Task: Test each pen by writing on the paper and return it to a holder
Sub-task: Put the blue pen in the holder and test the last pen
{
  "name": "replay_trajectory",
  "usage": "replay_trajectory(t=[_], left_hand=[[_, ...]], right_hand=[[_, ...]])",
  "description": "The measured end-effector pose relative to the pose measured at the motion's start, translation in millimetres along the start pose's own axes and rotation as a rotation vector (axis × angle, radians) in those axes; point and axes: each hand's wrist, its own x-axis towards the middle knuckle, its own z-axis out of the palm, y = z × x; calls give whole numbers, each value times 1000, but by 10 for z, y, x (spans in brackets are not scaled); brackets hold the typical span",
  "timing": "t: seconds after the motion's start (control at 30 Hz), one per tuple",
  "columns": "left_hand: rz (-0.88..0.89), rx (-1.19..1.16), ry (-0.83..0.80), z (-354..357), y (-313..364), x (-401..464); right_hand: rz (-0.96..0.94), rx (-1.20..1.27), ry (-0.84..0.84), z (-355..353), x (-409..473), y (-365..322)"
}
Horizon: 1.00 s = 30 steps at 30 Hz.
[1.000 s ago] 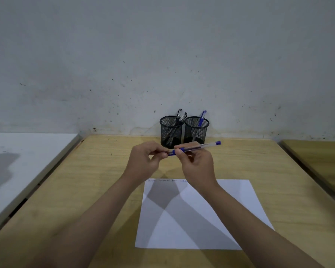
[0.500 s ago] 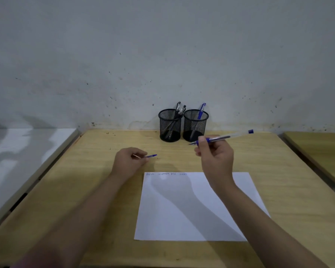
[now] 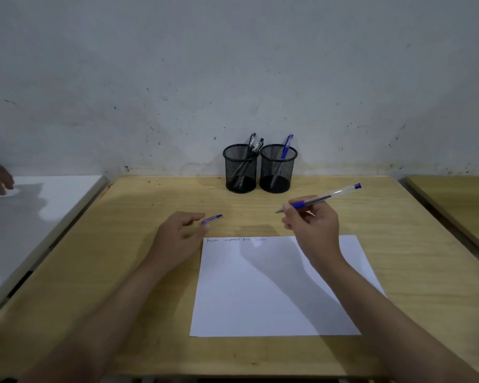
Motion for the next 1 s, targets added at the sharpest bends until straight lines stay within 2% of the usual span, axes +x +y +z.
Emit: replay_trajectory(t=[0.13,0.23,0.47,0.63,0.83,1.0], left_hand=[[176,151,-148,6,-73,-243],[211,287,-211,1,-142,-239],[275,327,-171,33,-125,-245],[275,319,-165,36,-142,-242],[263,301,-168,38,-146,-235],[285,326,-148,49,-146,-258]], right_hand=[[99,-30,-56,-23,43,145],[159,-94,-93,-8,36,247],[241,-87,-70,71,116,284],[140,-119,1,121,91,343],[66,-186,-59,125,83,389],[93,-154,-67,133,92,410]])
